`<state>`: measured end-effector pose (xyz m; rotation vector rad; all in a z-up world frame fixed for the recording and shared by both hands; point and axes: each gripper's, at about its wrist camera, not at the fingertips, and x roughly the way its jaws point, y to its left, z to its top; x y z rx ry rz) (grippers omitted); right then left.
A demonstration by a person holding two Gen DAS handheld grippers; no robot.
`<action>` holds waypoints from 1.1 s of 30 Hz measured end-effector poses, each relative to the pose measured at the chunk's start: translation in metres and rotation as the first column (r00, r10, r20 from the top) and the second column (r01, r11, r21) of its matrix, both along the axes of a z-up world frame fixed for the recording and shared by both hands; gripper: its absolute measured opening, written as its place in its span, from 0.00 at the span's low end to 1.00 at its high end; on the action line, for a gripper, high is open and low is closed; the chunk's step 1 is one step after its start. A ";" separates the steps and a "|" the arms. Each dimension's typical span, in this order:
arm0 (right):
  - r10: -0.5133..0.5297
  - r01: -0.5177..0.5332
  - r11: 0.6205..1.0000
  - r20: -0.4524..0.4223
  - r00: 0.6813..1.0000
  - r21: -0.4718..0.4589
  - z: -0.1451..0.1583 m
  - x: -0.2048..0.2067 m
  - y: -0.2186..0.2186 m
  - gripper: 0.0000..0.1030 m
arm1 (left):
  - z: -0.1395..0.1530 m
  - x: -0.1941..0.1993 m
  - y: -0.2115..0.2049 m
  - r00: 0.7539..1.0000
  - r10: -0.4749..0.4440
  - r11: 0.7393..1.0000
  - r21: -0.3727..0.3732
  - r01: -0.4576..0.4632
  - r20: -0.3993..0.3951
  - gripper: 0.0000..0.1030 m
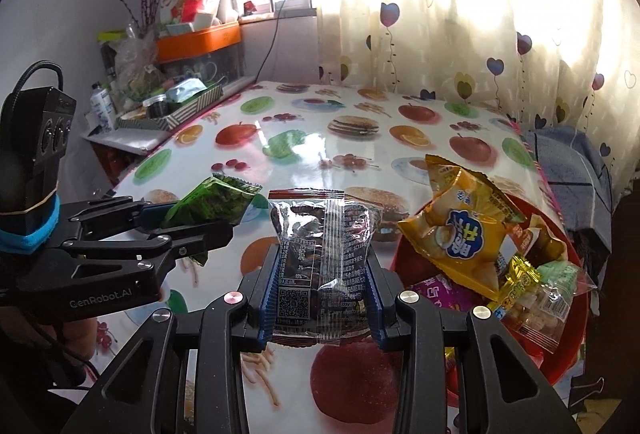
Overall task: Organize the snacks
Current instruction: 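Carry the green packet and dark snack over the red basket with both grippers, then open the right gripper to drop the dark snack into the basket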
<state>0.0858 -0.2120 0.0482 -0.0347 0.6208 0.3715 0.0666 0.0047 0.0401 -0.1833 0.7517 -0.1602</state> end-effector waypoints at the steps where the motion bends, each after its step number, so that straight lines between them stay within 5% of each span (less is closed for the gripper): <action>1: -0.011 0.011 1.000 0.002 1.000 0.002 0.000 -0.001 -0.004 0.33 | 0.002 0.001 -0.004 1.000 -0.009 1.000 0.000 0.009 0.005 0.42; 33: -0.341 0.346 0.936 -0.073 0.937 0.066 -0.030 0.010 -0.137 0.34 | 0.013 0.046 -0.103 0.971 -0.238 0.971 0.005 0.238 0.028 0.42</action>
